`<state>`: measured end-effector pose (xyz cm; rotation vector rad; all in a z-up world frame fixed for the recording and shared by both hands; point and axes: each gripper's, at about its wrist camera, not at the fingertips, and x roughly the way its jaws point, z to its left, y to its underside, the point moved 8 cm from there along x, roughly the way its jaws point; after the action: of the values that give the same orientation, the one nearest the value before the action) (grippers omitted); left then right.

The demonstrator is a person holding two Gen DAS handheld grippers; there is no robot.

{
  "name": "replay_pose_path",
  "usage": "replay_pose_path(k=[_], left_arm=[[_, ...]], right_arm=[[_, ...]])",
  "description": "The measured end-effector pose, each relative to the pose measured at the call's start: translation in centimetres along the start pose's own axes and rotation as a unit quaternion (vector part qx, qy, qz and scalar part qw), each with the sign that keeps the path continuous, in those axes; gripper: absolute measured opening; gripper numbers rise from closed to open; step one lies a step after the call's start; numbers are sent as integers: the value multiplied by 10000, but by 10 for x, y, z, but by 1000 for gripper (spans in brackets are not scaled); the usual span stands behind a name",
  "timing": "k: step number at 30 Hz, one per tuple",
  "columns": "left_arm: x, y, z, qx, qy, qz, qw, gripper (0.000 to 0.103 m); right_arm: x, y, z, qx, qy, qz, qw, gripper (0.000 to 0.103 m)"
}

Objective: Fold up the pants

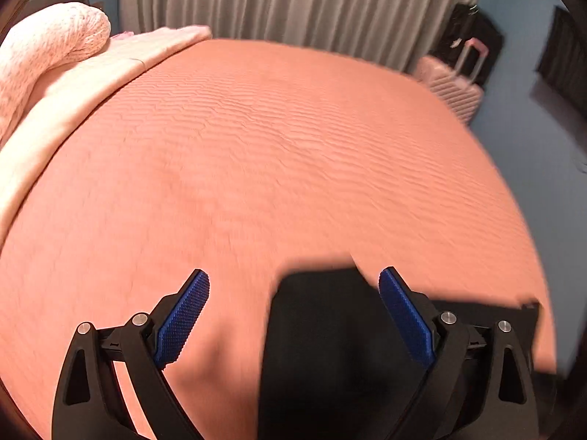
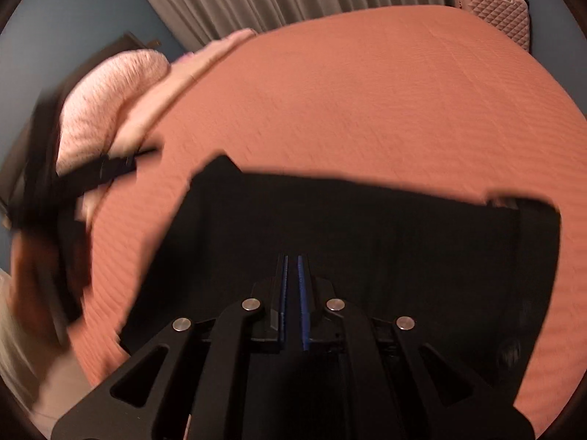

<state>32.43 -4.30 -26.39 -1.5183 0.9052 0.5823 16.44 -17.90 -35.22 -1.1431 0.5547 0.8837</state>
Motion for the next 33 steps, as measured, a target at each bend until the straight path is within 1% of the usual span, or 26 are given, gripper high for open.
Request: replay_pose_path(k=[1, 3, 4, 6, 7, 8, 9, 10, 11, 13, 14, 15, 16, 17, 18, 19, 20, 22, 23, 24, 25, 26, 27, 30, 32, 33], left_arm=[[23, -7, -1, 141, -92, 283, 9995, 92], [85, 6, 3, 574, -424, 1373, 9880, 91], [104, 12, 10, 668, -607, 1618, 9827, 98], [116, 2, 16, 547, -445, 1518, 9859, 98], [115, -7, 16, 523, -548, 1508, 9857, 98], [112, -16, 17, 577, -703, 1403, 9859, 97], [105, -26, 20, 626, -983, 1191, 9860, 89], [89, -38, 23, 615, -1273, 906, 9858, 88], [75, -43, 20, 520, -1088, 712, 9902, 88], [43, -36, 2, 335, -352, 499, 9976, 90], [39, -28, -7, 428, -191, 512, 9976, 91], [42, -15, -16, 686, -232, 609, 9955, 92], [56, -2, -21, 1082, -521, 797, 9896, 93], [71, 7, -20, 1307, -740, 927, 9843, 95], [84, 13, -15, 1302, -737, 966, 9840, 98], [90, 11, -9, 1040, -628, 954, 9880, 98], [99, 4, 3, 511, -552, 1037, 9918, 98], [112, 2, 22, 146, -788, 1165, 9899, 98], [117, 0, 24, -2, -702, 1190, 9904, 98], [116, -3, 24, -9, -700, 1189, 9904, 98], [110, -9, 26, 40, -836, 1148, 9899, 92], [97, -19, 35, 54, -1041, 997, 9895, 89], [81, -27, 39, 35, -1121, 778, 9906, 89], [21, -34, 37, -76, -655, 119, 9978, 90], [-1, -15, 11, 90, -277, -5, 9996, 91], [2, -3, -4, 197, -161, 79, 9996, 92]], right_arm=[[1, 16, -15, 127, -81, 95, 9998, 2], [-2, 30, -46, 440, -495, -68, 9978, 0], [-4, 34, -53, 596, -651, -163, 9960, 0], [-5, 30, -59, 757, -749, -169, 9942, 0], [-7, 29, -58, 817, -705, -137, 9941, 0], [-7, 25, -55, 844, -682, -141, 9940, 1], [-13, 24, -51, 840, -698, -197, 9938, 7], [-19, 22, -45, 758, -778, -277, 9937, 7], [-25, 24, -39, 657, -871, -353, 9934, 6], [-21, 29, -43, 463, -789, -344, 9952, 6], [-17, 33, -52, 509, -637, -278, 9963, 6], [-11, 38, -66, 762, -679, -221, 9945, 0], [-17, 38, -77, 1288, -968, -307, 9865, 0], [-25, 38, -85, 1521, -876, -399, 9837, 1], [-36, 36, -87, 1512, -739, -535, 9843, 7], [-49, 31, -81, 1351, -712, -702, 9858, 7], [-54, 27, -78, 1295, -759, -774, 9856, 7], [-52, 20, -77, 1280, -1005, -807, 9834, 7], [-43, 25, -88, 1263, -896, -676, 9856, 7], [-33, 37, -107, 1235, -535, -418, 9900, 2], [-24, 46, -116, 1268, -623, -379, 9892, 0], [-31, 53, -125, 1622, -881, -500, 9815, 0], [-40, 59, -132, 1884, -852, -533, 9769, 0], [-64, 44, -119, 1832, -822, -964, 9749, 6], [-53, 11, -88, 1561, -984, -1006, 9777, 6], [-43, -8, -71, 1403, -1122, -1010, 9785, 6]])
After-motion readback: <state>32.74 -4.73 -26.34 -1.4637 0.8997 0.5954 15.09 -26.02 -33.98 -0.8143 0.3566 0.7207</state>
